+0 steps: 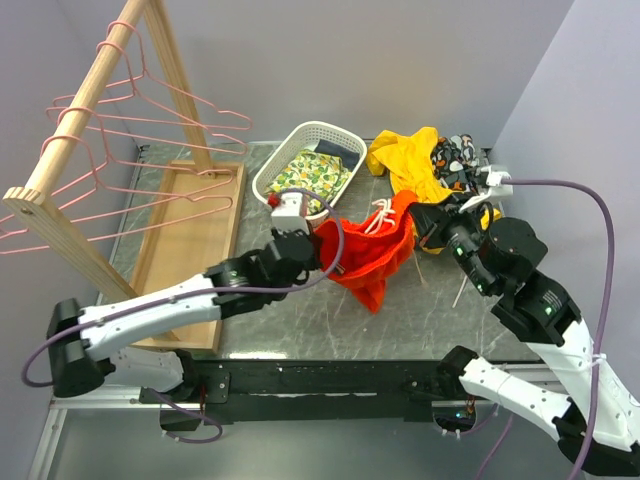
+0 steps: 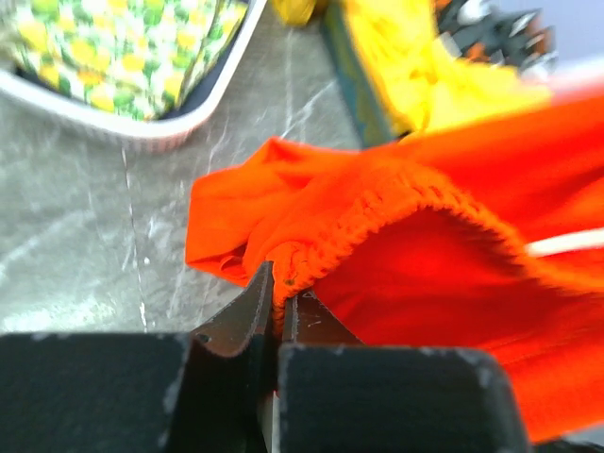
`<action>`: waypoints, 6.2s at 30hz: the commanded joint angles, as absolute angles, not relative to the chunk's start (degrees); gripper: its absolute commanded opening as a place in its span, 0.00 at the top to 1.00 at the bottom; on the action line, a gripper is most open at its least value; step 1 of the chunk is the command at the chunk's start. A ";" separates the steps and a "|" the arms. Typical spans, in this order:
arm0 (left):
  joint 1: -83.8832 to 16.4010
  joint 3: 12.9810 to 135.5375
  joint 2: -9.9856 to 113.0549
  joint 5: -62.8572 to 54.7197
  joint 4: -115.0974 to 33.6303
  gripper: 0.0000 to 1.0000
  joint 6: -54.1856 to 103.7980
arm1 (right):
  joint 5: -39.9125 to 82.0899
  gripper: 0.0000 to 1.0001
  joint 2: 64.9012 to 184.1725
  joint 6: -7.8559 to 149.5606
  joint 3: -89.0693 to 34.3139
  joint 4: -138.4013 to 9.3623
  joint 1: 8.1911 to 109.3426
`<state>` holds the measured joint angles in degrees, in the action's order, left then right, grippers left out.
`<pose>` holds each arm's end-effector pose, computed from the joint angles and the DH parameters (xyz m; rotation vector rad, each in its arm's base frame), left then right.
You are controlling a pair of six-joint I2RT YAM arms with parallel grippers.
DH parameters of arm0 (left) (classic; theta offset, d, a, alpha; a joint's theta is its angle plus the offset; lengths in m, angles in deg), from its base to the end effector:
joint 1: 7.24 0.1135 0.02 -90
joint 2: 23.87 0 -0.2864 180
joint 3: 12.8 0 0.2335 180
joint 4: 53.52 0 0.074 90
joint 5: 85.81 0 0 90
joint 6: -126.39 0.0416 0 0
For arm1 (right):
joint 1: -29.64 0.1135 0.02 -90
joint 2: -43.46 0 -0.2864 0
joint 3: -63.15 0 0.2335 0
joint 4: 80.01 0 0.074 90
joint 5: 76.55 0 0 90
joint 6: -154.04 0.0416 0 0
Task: Place the shorts on the hanger
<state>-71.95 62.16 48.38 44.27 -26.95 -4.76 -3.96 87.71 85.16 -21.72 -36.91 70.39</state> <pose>0.1364 -0.2261 0.3545 -0.0531 1.9243 -0.5613 0.0882 0.0596 0.4604 -0.0423 1.6435 0.5872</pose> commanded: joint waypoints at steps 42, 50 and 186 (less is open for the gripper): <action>-71.58 46.49 43.65 33.63 -25.19 0.14 -12.39 | 23.80 0.19 94.94 80.84 -16.23 -49.55 68.04; -71.49 40.07 37.83 33.37 -24.92 0.08 -16.34 | 27.31 0.27 119.99 63.45 -48.63 -42.45 83.68; -59.54 52.27 53.92 37.86 -21.40 0.83 -17.06 | 1.22 1.00 76.06 101.31 -18.71 1.41 90.37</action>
<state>-62.53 49.49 54.82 35.17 -22.18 -18.25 -6.56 76.95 100.22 -15.51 -1.87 90.15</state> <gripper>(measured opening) 0.222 0.033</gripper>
